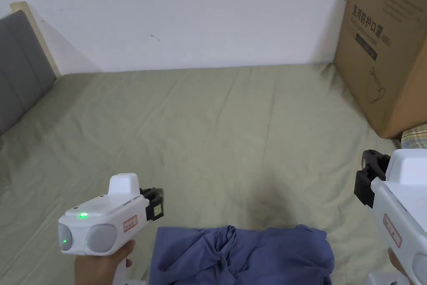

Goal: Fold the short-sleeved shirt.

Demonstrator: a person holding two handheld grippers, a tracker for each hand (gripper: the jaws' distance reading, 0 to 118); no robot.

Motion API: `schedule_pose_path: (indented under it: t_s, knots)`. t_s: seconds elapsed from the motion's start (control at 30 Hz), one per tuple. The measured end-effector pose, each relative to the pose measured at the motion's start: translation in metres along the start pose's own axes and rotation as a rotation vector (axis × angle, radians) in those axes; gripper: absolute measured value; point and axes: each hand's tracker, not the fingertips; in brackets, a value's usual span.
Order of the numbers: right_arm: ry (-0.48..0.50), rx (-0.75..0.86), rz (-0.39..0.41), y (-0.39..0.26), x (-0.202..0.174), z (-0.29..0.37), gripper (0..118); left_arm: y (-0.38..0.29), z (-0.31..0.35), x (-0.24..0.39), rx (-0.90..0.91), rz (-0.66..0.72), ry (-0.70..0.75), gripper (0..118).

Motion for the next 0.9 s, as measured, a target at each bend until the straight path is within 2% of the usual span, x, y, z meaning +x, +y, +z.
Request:
schedule_pose_path:
  t_s: [0.03, 0.13, 0.23, 0.63, 0.77, 0.9]
  knots:
    - [0.0, -0.001, 0.002, 0.0, -0.001, 0.0, 2, -0.004, -0.005, -0.004, -0.009, -0.007, 0.015, 7]
    - [-0.001, -0.006, 0.008, -0.001, -0.001, 0.0, 2, -0.018, -0.015, -0.014, -0.03, 0.032, 0.008, 0]
    - [-0.007, -0.012, 0.003, -0.002, 0.001, -0.001, 2, -0.033, -0.029, -0.009, -0.093, 0.031, 0.016, 0]
    - [-0.033, -0.042, 0.002, -0.011, 0.013, -0.003, 2, -0.112, -0.082, 0.045, -0.349, -0.188, -0.069, 0]
    - [-0.039, -0.056, 0.002, -0.015, 0.016, -0.003, 2, -0.108, -0.074, 0.072, -0.363, -0.203, -0.093, 0]
    - [-0.044, -0.06, 0.0, -0.015, 0.019, -0.002, 2, -0.106, -0.068, 0.098, -0.358, -0.158, -0.187, 0]
